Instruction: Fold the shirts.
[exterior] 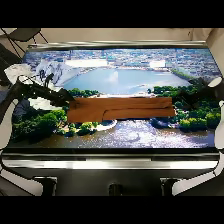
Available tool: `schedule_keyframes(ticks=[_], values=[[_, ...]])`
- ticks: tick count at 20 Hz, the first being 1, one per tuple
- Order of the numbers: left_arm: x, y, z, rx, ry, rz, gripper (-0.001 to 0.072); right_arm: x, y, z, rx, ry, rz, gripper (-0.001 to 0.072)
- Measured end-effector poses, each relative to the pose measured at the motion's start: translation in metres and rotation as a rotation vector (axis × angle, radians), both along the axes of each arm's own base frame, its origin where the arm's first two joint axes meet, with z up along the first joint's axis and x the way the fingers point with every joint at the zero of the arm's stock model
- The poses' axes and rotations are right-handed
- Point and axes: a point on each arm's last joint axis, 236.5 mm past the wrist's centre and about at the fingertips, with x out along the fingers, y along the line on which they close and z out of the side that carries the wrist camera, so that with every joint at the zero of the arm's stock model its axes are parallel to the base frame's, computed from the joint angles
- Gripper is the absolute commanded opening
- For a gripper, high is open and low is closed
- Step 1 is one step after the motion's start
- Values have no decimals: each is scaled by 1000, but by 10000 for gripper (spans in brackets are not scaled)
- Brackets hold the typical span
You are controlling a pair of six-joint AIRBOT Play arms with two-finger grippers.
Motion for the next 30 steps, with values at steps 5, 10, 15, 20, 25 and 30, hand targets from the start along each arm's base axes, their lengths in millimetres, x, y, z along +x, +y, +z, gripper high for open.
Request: schedule_keyframes(ticks=[5, 10, 15, 20, 25, 30], values=[[-3, -10, 52, -18, -98, -26, 597, -14, 10, -21, 202, 62, -9, 714], [-16, -40, 99, -39, -196, -89, 597, -9, 39, -40, 303, 97, -3, 292], [-29, -88, 110, -51, -246, -193, 381, 4, 42, -34, 266, 48, -16, 55], [-25, -166, 69, -57, -250, -216, 43, 6, 57, 52, 222, -109, 92, 54], [-37, -271, 15, -180, -116, -138, 42, -17, 104, 148, 118, -261, 268, 54], [-49, -343, -11, -357, 23, -34, 41, -58, 162, 219, 3, -375, 454, 55]])
